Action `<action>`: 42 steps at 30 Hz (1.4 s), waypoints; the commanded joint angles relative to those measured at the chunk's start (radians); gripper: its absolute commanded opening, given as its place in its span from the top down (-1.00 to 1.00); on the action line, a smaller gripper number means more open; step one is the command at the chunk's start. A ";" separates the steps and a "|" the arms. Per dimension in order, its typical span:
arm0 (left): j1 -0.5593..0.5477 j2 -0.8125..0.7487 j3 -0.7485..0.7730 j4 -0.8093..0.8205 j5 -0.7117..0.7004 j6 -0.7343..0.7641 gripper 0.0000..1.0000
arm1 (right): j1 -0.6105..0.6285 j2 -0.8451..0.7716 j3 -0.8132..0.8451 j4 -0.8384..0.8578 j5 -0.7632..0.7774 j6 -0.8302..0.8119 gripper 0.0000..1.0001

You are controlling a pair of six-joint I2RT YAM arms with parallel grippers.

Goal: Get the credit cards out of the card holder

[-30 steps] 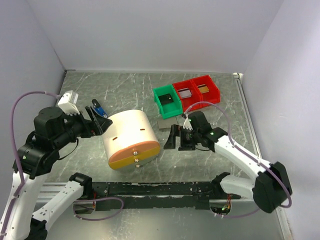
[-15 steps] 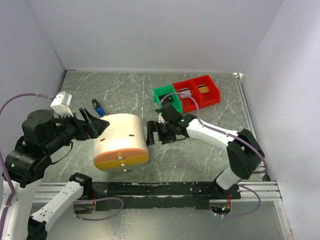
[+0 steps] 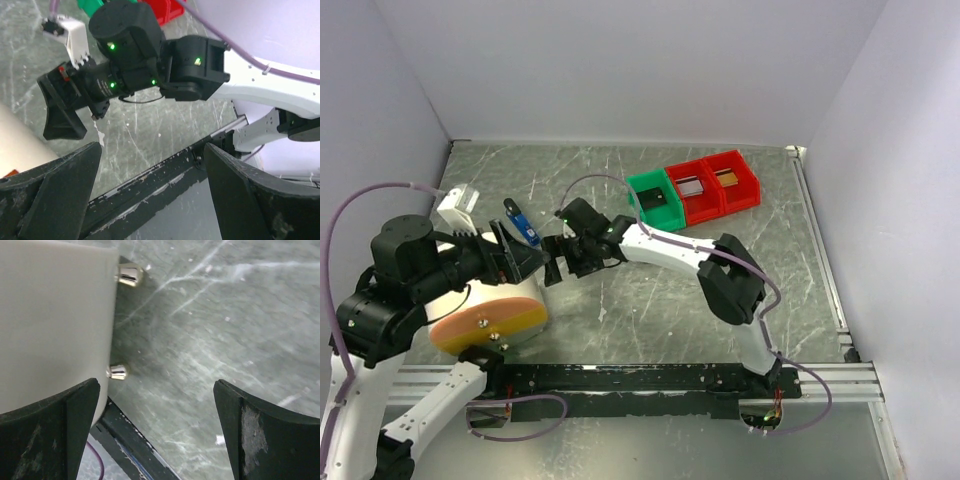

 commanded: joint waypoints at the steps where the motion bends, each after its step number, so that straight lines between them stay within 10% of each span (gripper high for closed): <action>1: -0.006 0.021 -0.041 0.029 0.144 0.010 -0.90 | -0.024 -0.142 -0.027 -0.089 0.226 -0.032 -1.00; 8: -0.006 0.043 -0.172 0.147 0.320 -0.013 -0.91 | -0.102 -0.624 -0.449 -0.124 0.605 0.132 -1.00; 19: -0.006 0.084 -0.212 -0.130 0.372 0.197 -0.91 | -0.108 -1.297 -0.802 -0.332 0.855 0.340 -1.00; 31: -0.011 0.040 -0.233 -0.295 0.357 0.282 -0.91 | -0.107 -1.243 -0.808 -0.374 0.822 0.353 -1.00; 42: -0.011 0.083 -0.218 -0.203 -0.053 0.139 -0.91 | -0.108 -1.160 -0.825 -0.309 0.774 0.333 -1.00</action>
